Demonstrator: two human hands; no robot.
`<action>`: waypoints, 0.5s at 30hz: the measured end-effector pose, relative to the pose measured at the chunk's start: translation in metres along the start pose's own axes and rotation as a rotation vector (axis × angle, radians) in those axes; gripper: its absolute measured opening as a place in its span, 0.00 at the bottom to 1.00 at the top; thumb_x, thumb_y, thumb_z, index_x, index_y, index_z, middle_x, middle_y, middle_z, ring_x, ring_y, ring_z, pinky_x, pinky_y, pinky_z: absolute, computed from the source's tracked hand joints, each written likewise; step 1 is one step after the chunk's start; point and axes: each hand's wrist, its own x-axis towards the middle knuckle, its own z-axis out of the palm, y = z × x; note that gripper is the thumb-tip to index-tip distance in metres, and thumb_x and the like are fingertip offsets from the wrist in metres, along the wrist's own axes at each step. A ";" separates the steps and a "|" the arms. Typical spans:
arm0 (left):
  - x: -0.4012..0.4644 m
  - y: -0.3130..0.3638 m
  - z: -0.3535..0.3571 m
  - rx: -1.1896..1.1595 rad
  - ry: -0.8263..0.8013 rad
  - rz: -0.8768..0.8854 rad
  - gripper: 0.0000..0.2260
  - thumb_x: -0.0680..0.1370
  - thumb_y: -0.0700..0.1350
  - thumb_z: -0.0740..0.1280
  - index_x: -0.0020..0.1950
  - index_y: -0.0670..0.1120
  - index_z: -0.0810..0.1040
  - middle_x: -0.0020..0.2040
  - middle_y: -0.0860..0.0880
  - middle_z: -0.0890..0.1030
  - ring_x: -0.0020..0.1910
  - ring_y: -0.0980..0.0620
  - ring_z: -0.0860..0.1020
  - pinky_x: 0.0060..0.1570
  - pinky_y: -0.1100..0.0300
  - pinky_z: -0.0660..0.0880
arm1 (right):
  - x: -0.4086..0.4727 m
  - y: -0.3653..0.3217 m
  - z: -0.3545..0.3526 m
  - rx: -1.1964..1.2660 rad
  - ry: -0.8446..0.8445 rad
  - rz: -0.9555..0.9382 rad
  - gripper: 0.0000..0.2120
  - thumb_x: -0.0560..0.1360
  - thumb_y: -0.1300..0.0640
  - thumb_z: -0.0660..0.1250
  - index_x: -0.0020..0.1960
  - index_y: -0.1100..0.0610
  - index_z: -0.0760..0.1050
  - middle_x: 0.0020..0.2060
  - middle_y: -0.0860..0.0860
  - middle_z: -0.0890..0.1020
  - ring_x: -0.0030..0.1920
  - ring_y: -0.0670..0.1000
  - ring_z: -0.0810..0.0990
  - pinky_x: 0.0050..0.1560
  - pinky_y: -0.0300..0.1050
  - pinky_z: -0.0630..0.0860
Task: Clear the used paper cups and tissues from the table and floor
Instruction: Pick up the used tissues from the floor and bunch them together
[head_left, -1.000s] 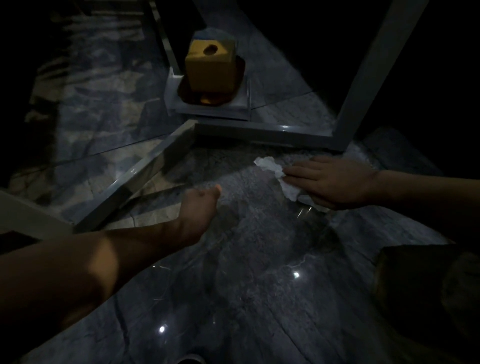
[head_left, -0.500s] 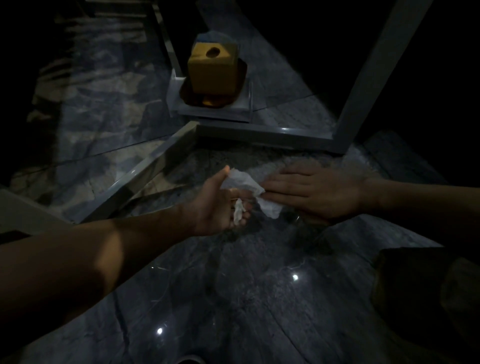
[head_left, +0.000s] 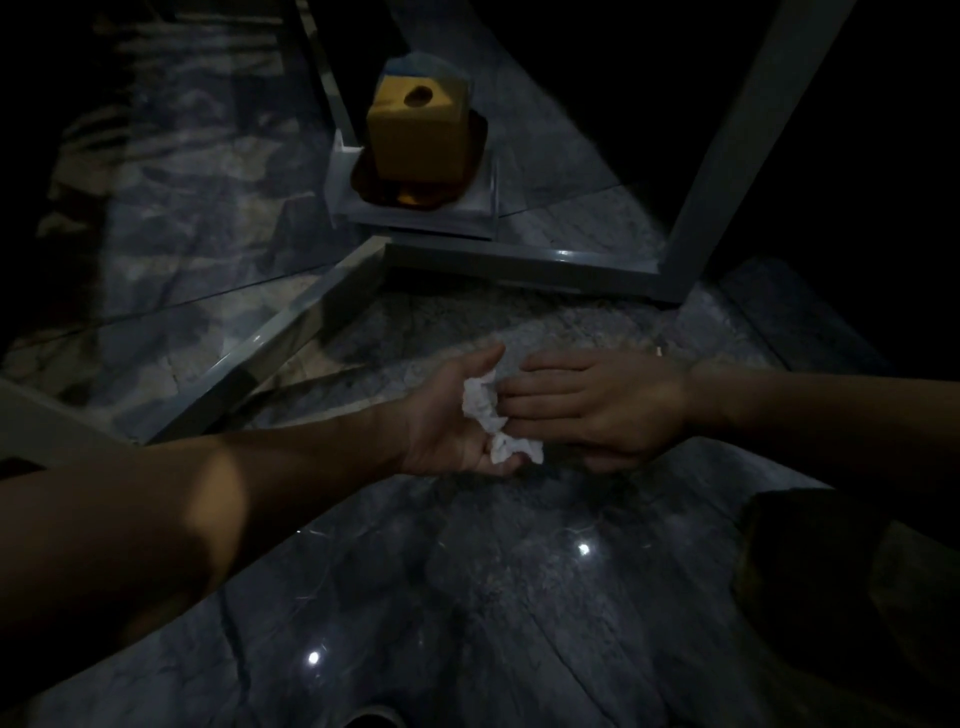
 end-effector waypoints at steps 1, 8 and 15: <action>0.002 -0.002 0.001 0.005 0.025 0.008 0.26 0.75 0.62 0.61 0.59 0.41 0.79 0.48 0.41 0.82 0.42 0.44 0.82 0.41 0.52 0.78 | 0.000 0.000 0.000 0.005 -0.011 0.006 0.33 0.69 0.47 0.68 0.70 0.62 0.69 0.68 0.60 0.74 0.71 0.59 0.69 0.73 0.59 0.58; 0.014 -0.010 0.005 0.006 0.125 0.114 0.23 0.82 0.59 0.55 0.58 0.41 0.78 0.40 0.43 0.80 0.31 0.48 0.80 0.26 0.61 0.76 | -0.001 0.002 -0.003 0.029 -0.112 0.057 0.35 0.71 0.46 0.59 0.75 0.60 0.61 0.73 0.59 0.68 0.74 0.57 0.65 0.76 0.56 0.54; 0.018 -0.007 -0.001 0.010 0.192 0.190 0.21 0.82 0.53 0.56 0.41 0.41 0.80 0.32 0.44 0.77 0.25 0.49 0.76 0.22 0.63 0.71 | -0.025 0.020 -0.003 0.113 -0.197 0.181 0.35 0.75 0.47 0.59 0.77 0.58 0.54 0.75 0.59 0.64 0.75 0.57 0.62 0.75 0.57 0.58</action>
